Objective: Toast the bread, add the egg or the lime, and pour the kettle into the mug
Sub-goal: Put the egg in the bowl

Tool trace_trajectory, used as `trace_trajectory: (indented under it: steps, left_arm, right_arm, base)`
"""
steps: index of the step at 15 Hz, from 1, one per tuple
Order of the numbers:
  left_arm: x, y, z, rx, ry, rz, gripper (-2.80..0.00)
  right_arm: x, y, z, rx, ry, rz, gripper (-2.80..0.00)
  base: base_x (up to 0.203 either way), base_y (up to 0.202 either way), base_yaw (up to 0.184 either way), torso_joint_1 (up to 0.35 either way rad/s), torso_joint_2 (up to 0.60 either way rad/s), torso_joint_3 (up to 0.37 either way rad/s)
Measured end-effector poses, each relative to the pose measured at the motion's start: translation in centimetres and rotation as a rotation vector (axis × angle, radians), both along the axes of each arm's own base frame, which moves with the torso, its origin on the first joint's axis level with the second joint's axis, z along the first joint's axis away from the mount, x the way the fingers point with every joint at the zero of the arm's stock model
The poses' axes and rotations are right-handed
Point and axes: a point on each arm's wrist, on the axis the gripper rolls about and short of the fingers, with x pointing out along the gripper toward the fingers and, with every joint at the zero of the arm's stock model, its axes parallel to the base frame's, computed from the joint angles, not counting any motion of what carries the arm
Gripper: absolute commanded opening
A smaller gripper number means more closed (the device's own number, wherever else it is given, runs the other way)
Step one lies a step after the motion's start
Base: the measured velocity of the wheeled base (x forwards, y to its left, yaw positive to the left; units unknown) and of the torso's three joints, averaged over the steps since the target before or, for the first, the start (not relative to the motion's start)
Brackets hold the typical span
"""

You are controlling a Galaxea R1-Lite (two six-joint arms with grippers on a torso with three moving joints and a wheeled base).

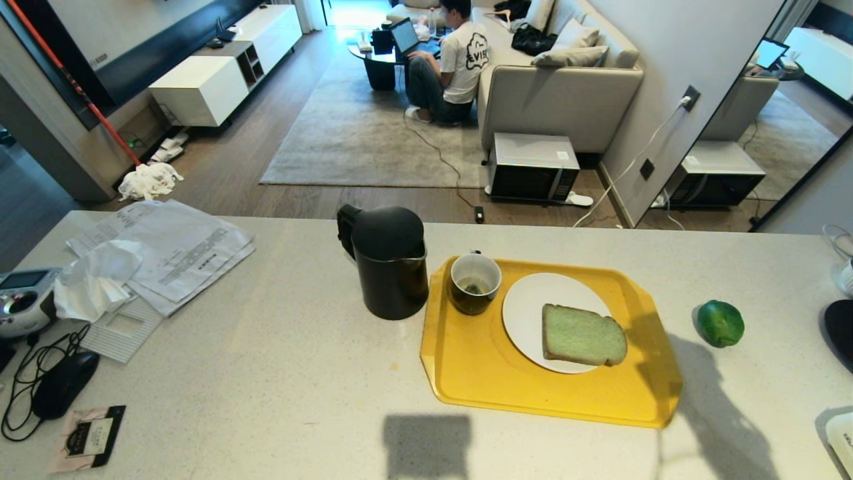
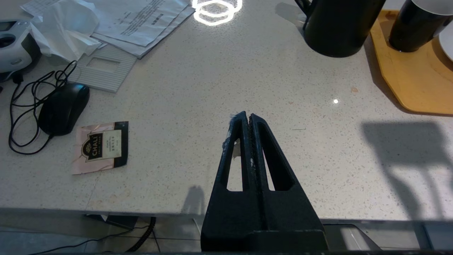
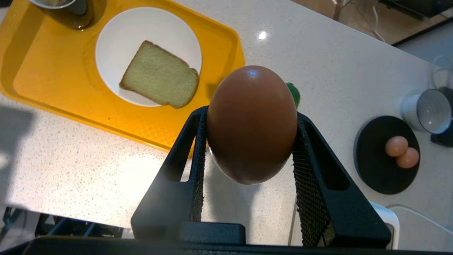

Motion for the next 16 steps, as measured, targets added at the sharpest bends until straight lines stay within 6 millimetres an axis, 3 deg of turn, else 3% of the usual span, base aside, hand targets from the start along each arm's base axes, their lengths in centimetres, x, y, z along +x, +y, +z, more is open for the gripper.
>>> trace_trajectory:
  steps: [5, 11, 14, 16]
  left_arm:
    - [0.0, 0.0, 0.0, 0.0, 0.0, -0.001, -2.8]
    - [0.0, 0.0, 0.0, 0.0, 0.0, 0.0, -2.8]
    - [0.0, 0.0, 0.0, 0.0, 0.0, 0.0, -2.8]
    - [0.0, 0.0, 0.0, 0.0, 0.0, 0.0, -2.8]
  right_arm:
    - [3.4, 1.0, -1.5, -0.038, 0.121, 0.066, -2.8]
    - [7.1, 2.3, -0.8, -0.18, 0.242, 0.084, -2.8]
    - [10.9, 4.1, -1.2, -0.223, 0.24, 0.071, -2.8]
    - [14.5, 5.7, -2.4, -0.254, 0.242, 0.047, -2.8]
  base:
    - [0.0, 0.0, 0.0, 0.0, 0.0, 0.0]
    - [0.0, 0.0, 0.0, 0.0, 0.0, 0.0]
    - [0.0, 0.0, 0.0, 0.0, 0.0, 0.0]
    - [0.0, 0.0, 0.0, 0.0, 0.0, 0.0]
